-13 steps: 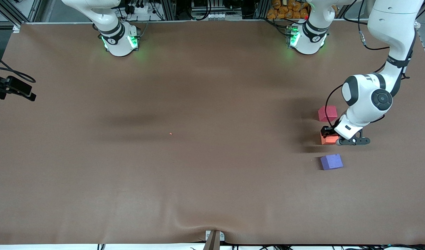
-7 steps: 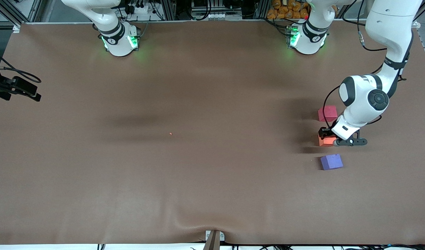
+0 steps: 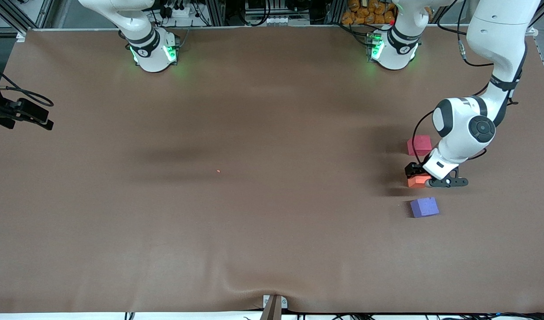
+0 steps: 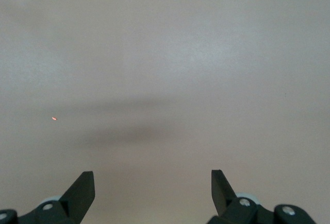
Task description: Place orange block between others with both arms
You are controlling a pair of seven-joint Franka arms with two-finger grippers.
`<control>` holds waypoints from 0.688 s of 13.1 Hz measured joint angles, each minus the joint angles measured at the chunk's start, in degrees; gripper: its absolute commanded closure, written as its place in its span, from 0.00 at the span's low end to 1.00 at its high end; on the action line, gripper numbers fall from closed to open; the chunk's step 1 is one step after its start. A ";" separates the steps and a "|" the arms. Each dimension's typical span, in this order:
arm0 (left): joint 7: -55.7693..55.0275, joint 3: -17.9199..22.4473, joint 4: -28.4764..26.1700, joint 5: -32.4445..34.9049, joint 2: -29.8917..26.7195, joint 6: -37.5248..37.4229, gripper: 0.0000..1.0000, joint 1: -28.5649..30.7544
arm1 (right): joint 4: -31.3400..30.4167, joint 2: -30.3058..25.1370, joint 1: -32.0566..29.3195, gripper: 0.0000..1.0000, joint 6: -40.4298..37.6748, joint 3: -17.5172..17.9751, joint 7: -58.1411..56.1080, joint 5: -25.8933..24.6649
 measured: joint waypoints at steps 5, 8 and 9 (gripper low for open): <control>0.00 -0.15 1.38 -0.12 -1.91 0.44 0.00 -0.01 | -0.02 0.01 0.00 0.00 0.00 0.01 0.00 0.00; 0.00 -0.92 3.81 -0.41 -6.83 -4.98 0.00 -0.05 | -0.04 0.03 0.04 0.00 0.00 0.04 0.00 0.00; 0.00 -1.05 5.71 -0.53 -8.19 -9.06 0.00 -0.06 | -0.04 0.03 0.10 0.00 0.00 0.06 0.00 0.00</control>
